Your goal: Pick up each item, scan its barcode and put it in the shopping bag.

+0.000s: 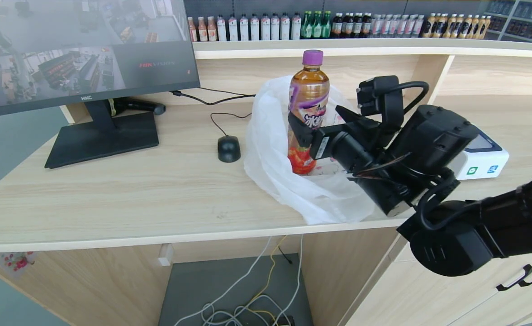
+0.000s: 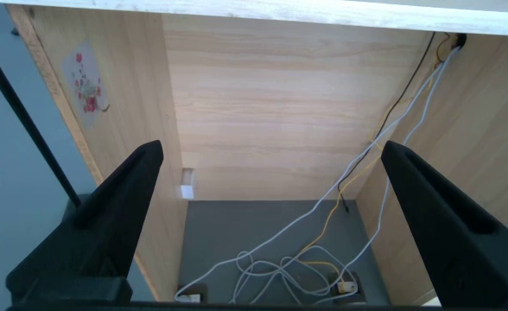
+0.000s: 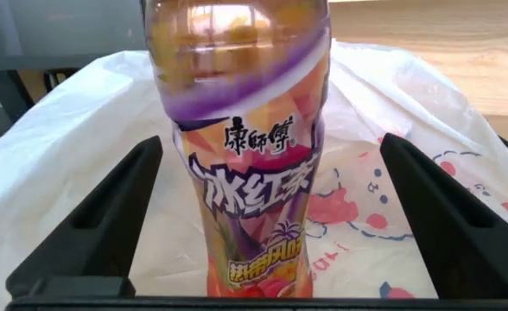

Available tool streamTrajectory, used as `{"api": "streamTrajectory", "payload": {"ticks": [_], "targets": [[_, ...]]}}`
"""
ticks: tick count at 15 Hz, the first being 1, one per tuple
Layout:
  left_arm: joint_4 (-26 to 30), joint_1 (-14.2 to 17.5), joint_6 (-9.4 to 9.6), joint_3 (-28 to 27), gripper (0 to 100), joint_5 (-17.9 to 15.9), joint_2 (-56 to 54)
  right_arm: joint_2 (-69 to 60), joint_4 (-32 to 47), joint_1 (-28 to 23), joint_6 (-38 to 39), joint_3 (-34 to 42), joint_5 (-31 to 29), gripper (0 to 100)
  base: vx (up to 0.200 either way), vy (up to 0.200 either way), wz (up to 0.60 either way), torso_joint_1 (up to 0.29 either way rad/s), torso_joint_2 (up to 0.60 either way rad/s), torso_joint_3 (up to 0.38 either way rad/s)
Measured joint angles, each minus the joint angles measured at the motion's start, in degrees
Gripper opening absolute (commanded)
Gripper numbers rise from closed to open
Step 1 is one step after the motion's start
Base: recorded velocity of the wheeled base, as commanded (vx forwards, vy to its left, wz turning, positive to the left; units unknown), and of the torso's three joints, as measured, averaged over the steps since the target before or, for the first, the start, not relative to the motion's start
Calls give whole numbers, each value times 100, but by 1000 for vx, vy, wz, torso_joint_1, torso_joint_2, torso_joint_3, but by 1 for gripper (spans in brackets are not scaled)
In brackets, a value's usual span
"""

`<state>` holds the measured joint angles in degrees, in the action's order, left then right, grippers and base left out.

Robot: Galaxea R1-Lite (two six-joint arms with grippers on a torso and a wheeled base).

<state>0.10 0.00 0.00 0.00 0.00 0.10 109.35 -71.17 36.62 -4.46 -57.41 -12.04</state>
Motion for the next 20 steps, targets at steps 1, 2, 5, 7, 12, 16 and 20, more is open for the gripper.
{"api": "streamTrajectory", "payload": {"ticks": [1, 2, 5, 7, 12, 16, 20], "targets": [[0, 0, 0, 0, 100, 0, 0, -196, 0, 1, -18, 154, 0, 100, 0, 0, 0, 0, 0, 0], [0, 0, 0, 0, 100, 0, 0, -444, 0, 15, -35, 344, 0, 100, 0, 0, 0, 0, 0, 0], [0, 0, 0, 0, 100, 0, 0, -1169, -84, 168, -46, 1039, 9, 100, 0, 0, 0, 0, 0, 0], [0, 0, 0, 0, 100, 0, 0, -1643, -347, 273, -106, 1686, 6, 100, 0, 0, 0, 0, 0, 0], [0, 0, -7, 0, 100, 0, 0, -2322, -873, 478, -243, 2544, 6, 100, 0, 0, 0, 0, 0, 0], [0, 0, -5, 0, 100, 0, 0, -2421, -911, 541, -240, 2665, 6, 100, -200, 0, 0, 11, 2, -2], [-2, 0, 0, 0, 100, 0, 0, -2438, -1023, 579, -246, 2822, 9, 100, -50, 0, 0, 2, 1, 1]]}}
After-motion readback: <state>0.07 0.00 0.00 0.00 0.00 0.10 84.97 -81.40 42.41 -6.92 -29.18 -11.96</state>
